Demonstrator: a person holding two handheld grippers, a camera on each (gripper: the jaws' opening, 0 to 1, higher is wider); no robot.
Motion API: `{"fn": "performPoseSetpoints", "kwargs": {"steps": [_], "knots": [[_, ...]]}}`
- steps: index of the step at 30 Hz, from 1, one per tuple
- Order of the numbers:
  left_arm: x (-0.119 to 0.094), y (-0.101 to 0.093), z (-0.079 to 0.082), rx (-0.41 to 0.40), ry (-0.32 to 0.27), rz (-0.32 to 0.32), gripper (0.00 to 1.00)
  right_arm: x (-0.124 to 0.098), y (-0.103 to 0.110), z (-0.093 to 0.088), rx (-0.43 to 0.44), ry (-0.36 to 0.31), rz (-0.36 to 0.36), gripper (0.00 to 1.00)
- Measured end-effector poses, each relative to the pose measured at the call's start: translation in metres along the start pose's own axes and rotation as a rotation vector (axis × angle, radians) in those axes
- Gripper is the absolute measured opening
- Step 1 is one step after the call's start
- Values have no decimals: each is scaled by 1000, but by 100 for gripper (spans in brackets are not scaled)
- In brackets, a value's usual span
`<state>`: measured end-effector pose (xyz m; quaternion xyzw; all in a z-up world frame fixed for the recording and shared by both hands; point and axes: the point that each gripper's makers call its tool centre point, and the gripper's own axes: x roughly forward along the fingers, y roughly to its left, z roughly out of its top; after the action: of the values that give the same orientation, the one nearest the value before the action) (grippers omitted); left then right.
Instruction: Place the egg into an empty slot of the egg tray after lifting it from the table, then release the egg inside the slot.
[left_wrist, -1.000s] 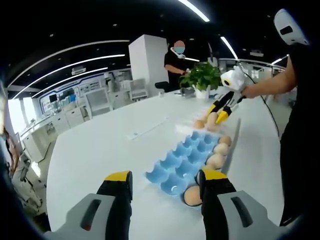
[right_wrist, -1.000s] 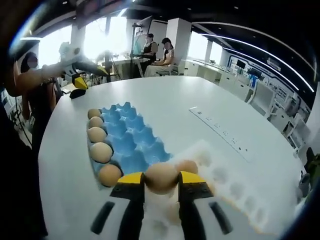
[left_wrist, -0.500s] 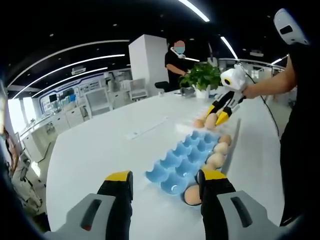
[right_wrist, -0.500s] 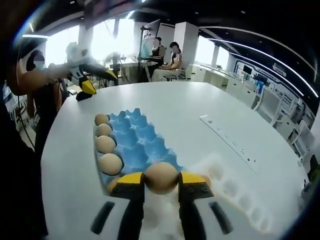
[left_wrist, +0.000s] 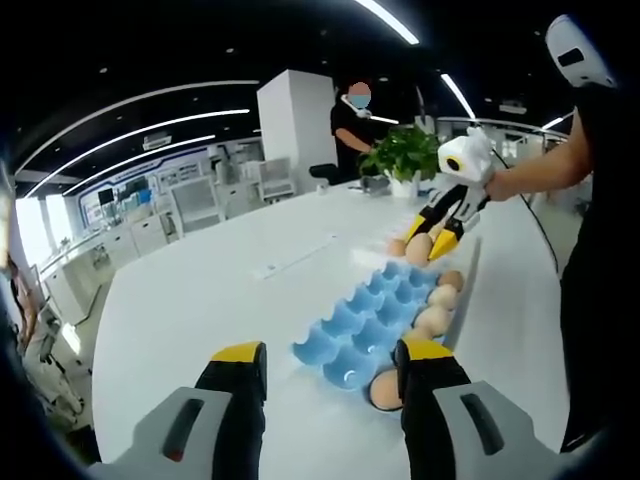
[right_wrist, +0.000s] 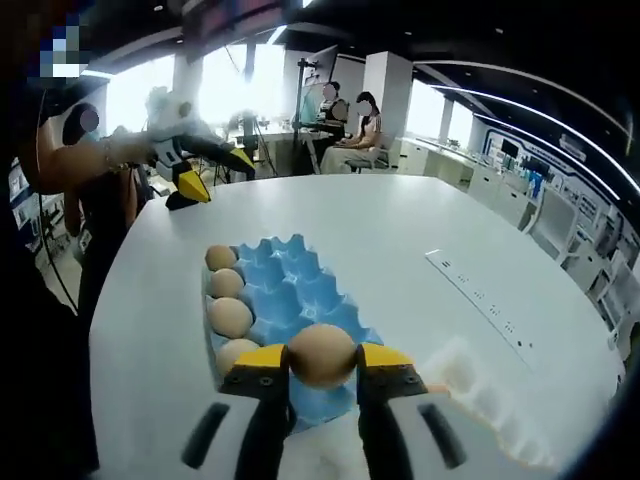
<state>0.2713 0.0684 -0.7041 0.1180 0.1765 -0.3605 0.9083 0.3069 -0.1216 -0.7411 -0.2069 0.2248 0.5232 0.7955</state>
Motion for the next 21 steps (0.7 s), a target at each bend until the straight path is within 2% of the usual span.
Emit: {"fn": "performPoseSetpoints", "kwargs": {"steps": [7, 21], "knots": [[-1, 3, -1, -1, 0, 0, 53, 13, 11, 8, -13, -6, 33, 26], [-3, 5, -5, -5, 4, 3, 53, 48, 38, 36, -41, -43, 107, 26]]}}
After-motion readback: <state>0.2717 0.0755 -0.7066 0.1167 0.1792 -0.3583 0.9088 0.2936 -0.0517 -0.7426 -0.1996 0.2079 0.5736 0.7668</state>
